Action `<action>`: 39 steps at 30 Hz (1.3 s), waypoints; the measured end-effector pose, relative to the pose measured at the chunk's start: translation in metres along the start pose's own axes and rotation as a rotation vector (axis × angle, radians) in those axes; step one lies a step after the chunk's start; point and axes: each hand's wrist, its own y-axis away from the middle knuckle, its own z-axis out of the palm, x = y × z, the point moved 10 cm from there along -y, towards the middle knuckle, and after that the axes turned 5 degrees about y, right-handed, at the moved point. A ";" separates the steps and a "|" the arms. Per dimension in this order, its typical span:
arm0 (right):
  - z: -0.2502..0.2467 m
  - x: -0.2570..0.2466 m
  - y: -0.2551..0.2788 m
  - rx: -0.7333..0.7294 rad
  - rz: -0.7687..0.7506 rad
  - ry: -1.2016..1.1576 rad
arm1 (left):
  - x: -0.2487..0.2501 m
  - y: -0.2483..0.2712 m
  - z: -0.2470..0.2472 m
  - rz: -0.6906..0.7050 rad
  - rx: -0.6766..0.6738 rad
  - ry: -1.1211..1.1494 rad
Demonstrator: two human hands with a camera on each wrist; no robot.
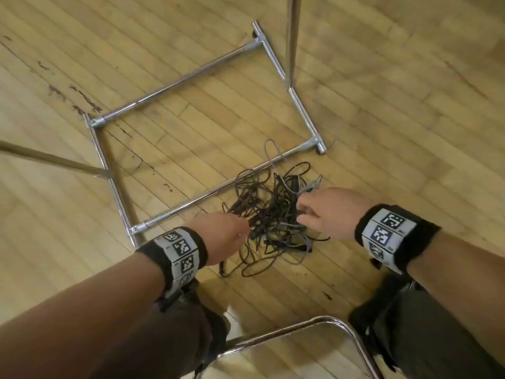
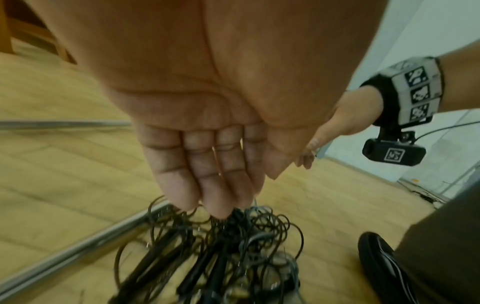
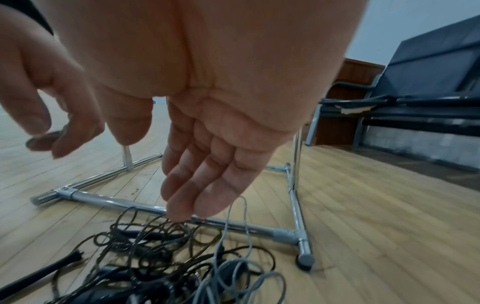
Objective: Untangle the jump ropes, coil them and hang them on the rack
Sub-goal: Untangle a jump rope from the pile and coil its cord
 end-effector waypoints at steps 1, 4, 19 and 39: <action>0.008 -0.003 -0.005 -0.011 -0.001 0.015 | -0.005 -0.007 0.013 0.003 -0.033 -0.037; 0.037 -0.011 -0.022 -0.055 -0.022 0.036 | -0.029 -0.030 0.057 -0.005 -0.142 -0.132; 0.090 -0.046 -0.092 -0.193 -0.116 0.088 | -0.117 -0.085 0.186 0.152 -0.343 -0.476; -0.031 -0.115 0.014 -0.056 -0.163 0.047 | -0.003 0.067 -0.034 0.040 0.058 -0.021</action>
